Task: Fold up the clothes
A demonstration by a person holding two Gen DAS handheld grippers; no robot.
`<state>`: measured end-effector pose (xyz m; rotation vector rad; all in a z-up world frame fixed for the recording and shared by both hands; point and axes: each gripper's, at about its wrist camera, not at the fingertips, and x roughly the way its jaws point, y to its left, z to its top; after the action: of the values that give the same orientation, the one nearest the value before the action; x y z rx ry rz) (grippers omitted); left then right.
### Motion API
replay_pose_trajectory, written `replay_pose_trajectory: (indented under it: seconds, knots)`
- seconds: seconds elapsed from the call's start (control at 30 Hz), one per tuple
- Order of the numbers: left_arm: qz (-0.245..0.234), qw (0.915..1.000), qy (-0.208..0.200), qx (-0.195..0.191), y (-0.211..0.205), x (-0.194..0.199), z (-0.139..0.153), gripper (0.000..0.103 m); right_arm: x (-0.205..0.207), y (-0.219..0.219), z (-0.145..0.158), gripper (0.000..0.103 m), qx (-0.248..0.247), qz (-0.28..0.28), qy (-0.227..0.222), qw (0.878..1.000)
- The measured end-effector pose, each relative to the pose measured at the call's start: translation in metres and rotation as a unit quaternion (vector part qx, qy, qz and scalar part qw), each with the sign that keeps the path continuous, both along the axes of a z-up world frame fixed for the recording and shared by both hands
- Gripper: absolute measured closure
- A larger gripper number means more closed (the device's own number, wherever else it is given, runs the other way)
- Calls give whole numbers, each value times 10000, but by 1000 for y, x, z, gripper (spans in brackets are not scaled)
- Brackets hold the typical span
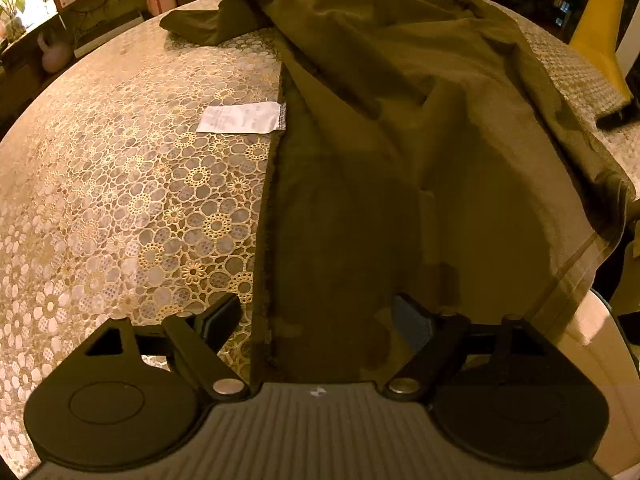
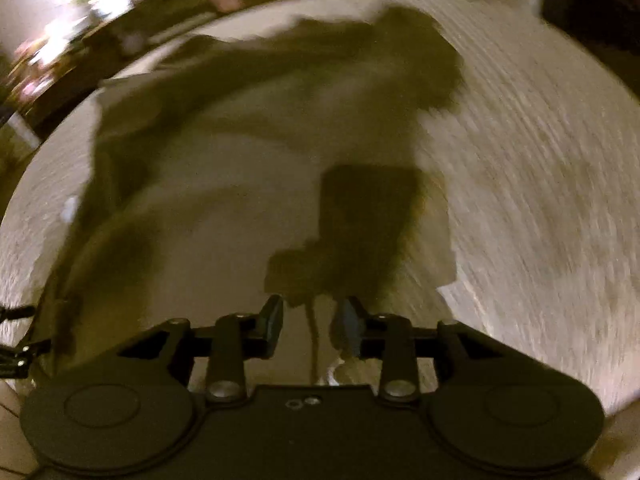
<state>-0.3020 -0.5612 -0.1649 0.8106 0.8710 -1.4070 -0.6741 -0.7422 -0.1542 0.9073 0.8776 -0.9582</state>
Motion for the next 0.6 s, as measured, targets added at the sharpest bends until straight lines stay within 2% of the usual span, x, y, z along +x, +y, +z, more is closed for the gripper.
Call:
replay_pose_trajectory:
  seconds: [0.2,0.4,0.5,0.57,0.6]
  knots:
    - [32,10000,33,18,-1,1,0,20,-4,12,-28,0,482,-212,-292,9982]
    - [40,10000,52,20,-1,2,0,20,20,16,-26,0,-35,64,-82,9999]
    - [19,10000,7,22,-1,0,0,20,23,20,-11,0,-611,217,412,9970]
    - [-49,10000,-47,31,-1,-1,0,20,17,19,2,0,-1062,303,964,9892]
    - [-58,10000,-67,28,-1,-2,-1,20,13,18,7,0,-1332,357,1399,9805]
